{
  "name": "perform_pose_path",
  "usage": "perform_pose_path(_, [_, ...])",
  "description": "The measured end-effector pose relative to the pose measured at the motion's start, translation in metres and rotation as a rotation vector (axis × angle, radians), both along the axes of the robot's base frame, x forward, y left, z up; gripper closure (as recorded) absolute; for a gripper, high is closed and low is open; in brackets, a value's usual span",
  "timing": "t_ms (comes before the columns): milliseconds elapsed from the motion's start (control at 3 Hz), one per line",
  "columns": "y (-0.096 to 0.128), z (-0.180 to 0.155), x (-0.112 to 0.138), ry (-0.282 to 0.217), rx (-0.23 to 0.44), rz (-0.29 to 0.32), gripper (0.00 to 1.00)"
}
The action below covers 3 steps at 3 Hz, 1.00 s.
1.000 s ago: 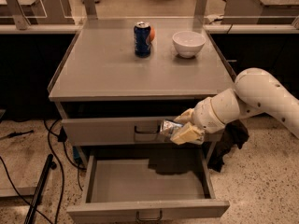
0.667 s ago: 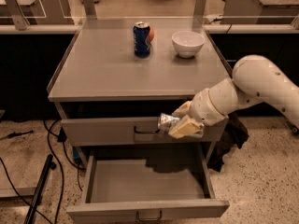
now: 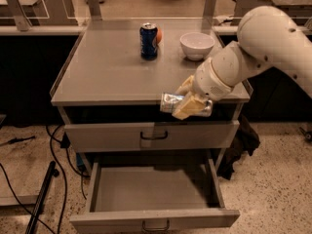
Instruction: Pick redbull can from middle drawer and place on counter
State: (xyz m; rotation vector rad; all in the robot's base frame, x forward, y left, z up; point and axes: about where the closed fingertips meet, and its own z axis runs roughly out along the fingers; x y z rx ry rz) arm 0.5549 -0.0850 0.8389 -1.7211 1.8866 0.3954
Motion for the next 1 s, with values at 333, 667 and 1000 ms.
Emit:
perform_pose_path(333, [0.009,0.022,0.028,-0.056,-0.037,0.023,1.00])
perform_pose_path(667, [0.017,0.028,0.059,-0.091,-0.043,0.039,1.00])
perform_pose_path(1000, [0.028,0.027,0.087,-0.099,-0.036,0.053,1.00])
